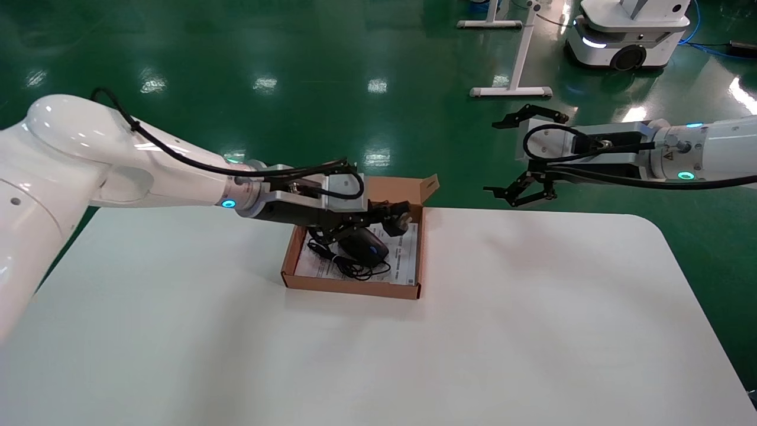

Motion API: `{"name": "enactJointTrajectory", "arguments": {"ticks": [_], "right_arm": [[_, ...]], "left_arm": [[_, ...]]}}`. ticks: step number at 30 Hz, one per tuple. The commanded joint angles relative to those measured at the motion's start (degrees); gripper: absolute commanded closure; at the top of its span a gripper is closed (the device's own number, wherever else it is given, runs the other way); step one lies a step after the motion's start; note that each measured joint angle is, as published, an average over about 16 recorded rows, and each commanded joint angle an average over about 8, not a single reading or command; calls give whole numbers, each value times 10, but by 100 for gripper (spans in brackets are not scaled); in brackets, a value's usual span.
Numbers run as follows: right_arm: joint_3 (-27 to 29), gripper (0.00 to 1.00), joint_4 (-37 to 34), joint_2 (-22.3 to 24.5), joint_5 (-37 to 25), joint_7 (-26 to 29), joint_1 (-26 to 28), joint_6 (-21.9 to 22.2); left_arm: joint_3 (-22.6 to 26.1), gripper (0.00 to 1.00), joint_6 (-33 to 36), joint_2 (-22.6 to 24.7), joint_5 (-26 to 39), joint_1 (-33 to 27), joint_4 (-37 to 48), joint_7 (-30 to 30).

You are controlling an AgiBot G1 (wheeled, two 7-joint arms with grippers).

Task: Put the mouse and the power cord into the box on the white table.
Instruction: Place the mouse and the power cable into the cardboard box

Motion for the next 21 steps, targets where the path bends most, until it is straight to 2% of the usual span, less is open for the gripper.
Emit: {"name": "enactJointTrajectory", "arguments": {"ticks": [1,3,4,14,21], "right_arm": [[1,0,-5,0,1,-1,1,-2],[2,0,-8,1,3,0,1,-4],[2,0,-9,1,3,0,1,-5],[2,0,-8,0,4,0,0,-4],[17,0,27,15,18,29,-21,-13]], "left_arm": [[3,33,1,1,0,4,-7,2],[4,8,1,1,0,6,-10,3],[4,0,1,1,0,6,-10,3],[-1,0,3,-4,-3,10,-16,-1],[-37,0,23,-39,-29,43,-69,-35]]}}
